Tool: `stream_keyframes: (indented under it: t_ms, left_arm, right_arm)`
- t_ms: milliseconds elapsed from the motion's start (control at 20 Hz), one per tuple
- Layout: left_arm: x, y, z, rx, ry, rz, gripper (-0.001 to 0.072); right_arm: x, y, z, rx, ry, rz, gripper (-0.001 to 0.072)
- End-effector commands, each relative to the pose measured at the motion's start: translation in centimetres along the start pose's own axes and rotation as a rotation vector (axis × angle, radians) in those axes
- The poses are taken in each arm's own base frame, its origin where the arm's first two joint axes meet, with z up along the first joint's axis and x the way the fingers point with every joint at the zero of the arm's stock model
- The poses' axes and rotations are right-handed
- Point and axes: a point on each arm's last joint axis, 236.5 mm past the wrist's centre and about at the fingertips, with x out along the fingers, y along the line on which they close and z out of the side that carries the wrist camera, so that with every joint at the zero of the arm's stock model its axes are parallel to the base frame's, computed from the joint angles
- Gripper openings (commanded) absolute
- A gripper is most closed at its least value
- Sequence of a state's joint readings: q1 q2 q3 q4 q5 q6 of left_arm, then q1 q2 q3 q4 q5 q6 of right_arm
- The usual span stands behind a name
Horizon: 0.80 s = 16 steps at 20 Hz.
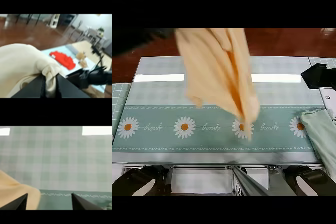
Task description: Fold the shirts.
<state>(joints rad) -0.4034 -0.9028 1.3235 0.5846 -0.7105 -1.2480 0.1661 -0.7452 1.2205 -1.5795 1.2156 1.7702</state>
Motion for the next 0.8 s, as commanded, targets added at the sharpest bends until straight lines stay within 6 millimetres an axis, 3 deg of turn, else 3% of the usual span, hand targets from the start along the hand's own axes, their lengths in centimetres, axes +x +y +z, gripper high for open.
stream_keyframes:
  t_ms: [0,150,250,300,350,400,500,650,700,750]
  left_arm:
    - [2.8,4.8,-8.9,-0.082,0.186,0.082,0.0036]
    - [3.1,10.4,-20.7,-0.219,0.411,0.181,0.0037]
    - [2.2,13.6,-26.4,-0.294,0.521,0.251,0.0038]
    - [1.6,14.8,-28.2,-0.322,0.562,0.277,0.0049]
    - [0.9,15.8,-29.4,-0.356,0.605,0.296,0.0303]
    - [0.0,16.8,-29.9,-0.385,0.645,0.313,0.0682]
    - [-3.5,20.0,-29.0,-0.388,0.734,0.393,0.0702]
    - [-11.6,26.8,-24.6,-0.419,0.743,0.640,0.0701]
    - [-14.1,28.1,-24.2,-0.473,0.722,0.693,0.0700]
    - [-15.6,28.4,-25.1,-0.583,0.694,0.702,0.0699]
  right_arm:
    - [-0.5,0.0,-0.3,-0.002,0.003,0.001,0.0620]
    - [-0.2,0.0,-0.3,0.010,-0.002,0.004,0.0620]
    - [1.3,-0.2,-1.8,0.020,0.039,-0.004,0.0620]
    - [2.4,-0.5,-3.4,0.028,0.083,-0.013,0.0620]
    - [3.5,-0.9,-5.1,0.036,0.128,-0.023,0.0620]
    - [4.9,-1.2,-6.9,0.042,0.169,-0.034,0.0622]
    - [7.1,-3.3,-8.9,0.018,0.197,-0.092,0.0636]
    - [6.5,-13.5,-9.7,0.128,0.238,-0.379,0.0636]
    - [5.7,-16.3,-11.6,0.232,0.299,-0.432,0.0636]
    - [5.5,-17.4,-13.7,0.334,0.354,-0.425,0.0633]
